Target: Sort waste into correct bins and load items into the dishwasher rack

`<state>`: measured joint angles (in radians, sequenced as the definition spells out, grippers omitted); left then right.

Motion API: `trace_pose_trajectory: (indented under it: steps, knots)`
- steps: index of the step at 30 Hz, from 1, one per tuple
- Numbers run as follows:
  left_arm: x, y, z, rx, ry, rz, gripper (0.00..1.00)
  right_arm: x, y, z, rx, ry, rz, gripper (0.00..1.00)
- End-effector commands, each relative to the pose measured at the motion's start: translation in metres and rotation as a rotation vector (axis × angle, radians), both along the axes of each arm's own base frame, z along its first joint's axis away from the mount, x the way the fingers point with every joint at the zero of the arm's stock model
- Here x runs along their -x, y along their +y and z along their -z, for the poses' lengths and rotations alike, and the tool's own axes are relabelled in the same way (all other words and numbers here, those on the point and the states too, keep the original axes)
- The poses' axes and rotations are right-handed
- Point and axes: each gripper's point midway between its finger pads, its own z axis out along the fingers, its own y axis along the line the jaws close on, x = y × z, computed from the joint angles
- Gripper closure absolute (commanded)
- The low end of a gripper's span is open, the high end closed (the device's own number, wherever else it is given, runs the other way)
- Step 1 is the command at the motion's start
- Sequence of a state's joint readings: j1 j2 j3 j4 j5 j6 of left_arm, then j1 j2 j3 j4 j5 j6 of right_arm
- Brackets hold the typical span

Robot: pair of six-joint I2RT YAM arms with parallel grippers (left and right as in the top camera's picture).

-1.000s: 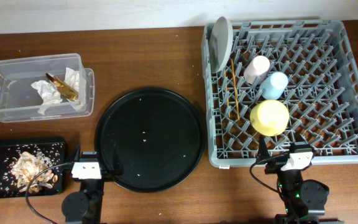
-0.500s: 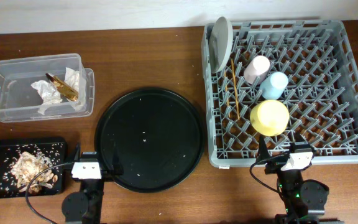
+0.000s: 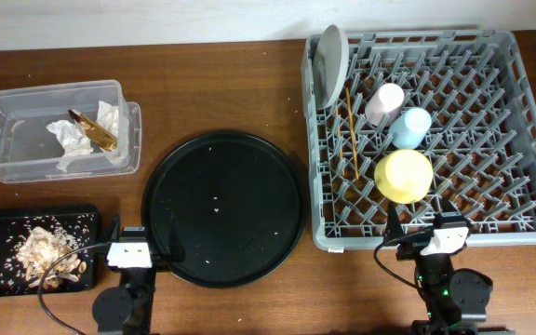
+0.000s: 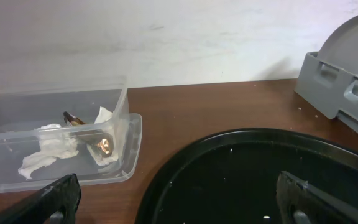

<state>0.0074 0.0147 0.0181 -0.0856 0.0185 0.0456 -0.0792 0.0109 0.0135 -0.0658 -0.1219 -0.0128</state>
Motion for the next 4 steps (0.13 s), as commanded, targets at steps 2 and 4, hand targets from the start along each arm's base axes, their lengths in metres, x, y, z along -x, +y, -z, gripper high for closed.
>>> trace_pose_trajectory:
  steps: [2,4]
  knots:
    - [0.0,0.0003,0.0018,-0.017,-0.003,-0.002,0.0,0.0,-0.0011,0.0027,0.006,0.002,0.004,0.02]
    - [0.0,0.0003,0.0018,-0.017,-0.003,-0.002,0.0,0.0,-0.0011,0.0027,0.006,0.002,0.004,0.02]
